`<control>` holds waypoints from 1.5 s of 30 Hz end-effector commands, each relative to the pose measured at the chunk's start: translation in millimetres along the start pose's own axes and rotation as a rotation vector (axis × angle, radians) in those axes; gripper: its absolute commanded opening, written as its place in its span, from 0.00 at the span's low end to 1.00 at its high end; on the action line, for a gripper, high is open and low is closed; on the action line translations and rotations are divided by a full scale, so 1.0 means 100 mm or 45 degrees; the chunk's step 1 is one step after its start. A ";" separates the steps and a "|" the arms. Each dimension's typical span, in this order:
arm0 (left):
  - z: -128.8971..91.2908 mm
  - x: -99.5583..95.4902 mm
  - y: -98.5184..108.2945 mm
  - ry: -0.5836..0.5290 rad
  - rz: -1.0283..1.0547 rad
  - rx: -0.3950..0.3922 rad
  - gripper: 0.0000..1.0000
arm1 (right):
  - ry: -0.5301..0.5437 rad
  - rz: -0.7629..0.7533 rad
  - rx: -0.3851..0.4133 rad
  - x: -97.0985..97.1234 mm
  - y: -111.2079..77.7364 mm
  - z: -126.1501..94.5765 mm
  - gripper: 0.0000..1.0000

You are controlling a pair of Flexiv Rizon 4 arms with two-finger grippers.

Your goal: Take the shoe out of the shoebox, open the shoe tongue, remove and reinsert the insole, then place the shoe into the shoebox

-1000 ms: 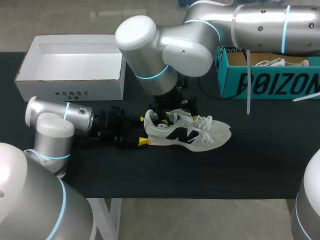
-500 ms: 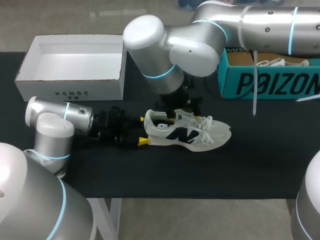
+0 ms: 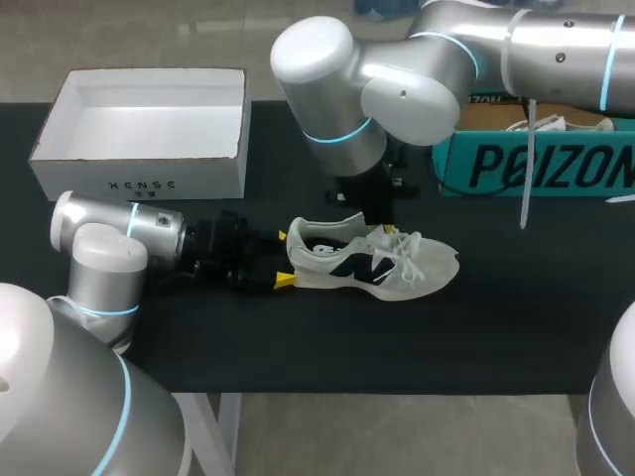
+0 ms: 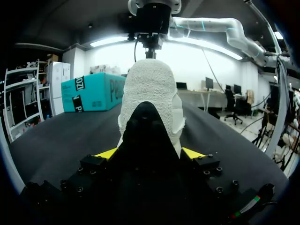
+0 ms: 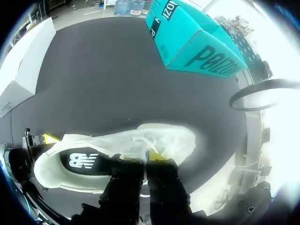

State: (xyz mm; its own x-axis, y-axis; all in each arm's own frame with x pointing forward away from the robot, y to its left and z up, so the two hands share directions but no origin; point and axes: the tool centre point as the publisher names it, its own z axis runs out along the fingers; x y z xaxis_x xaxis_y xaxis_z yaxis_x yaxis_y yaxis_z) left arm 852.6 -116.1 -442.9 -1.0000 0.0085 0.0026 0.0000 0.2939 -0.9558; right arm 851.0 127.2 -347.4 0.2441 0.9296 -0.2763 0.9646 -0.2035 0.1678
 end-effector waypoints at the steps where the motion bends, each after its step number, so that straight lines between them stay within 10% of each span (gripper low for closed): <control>1: 0.05 -0.02 0.05 0.000 0.001 0.000 0.00 | 0.060 0.027 0.002 -0.24 0.02 0.01 0.00; 18: 0.05 -0.02 0.05 0.000 0.001 0.000 0.00 | 0.149 0.087 0.009 -0.50 0.07 -0.07 0.00; 22: 0.05 -0.02 0.05 0.000 0.001 0.000 0.00 | 0.177 0.047 -0.007 -0.42 0.04 -0.19 0.41; 28: 0.05 -0.02 0.05 0.000 0.001 0.000 0.00 | 0.184 0.012 -0.019 -0.36 0.02 -0.28 0.56; 31: 0.05 -0.02 0.05 0.000 0.001 0.000 0.00 | 0.186 0.009 -0.021 -0.42 0.02 -0.28 0.47; 34: 0.05 -0.02 0.05 0.000 0.001 0.000 0.00 | 0.209 0.011 -0.005 -0.48 0.02 -0.24 0.00; 45: 0.05 -0.02 0.05 0.000 0.001 0.000 0.00 | 0.235 0.066 0.048 -0.72 0.10 -0.08 0.00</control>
State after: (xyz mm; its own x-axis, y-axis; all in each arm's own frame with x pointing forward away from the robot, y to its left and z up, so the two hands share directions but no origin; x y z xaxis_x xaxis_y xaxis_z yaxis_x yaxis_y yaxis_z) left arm 852.9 -116.6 -443.1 -1.0000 0.0089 0.0030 -0.0002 0.2942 -0.9558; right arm 843.0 71.4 -318.0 0.2778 0.9523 -0.1262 0.9550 -0.2596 0.1437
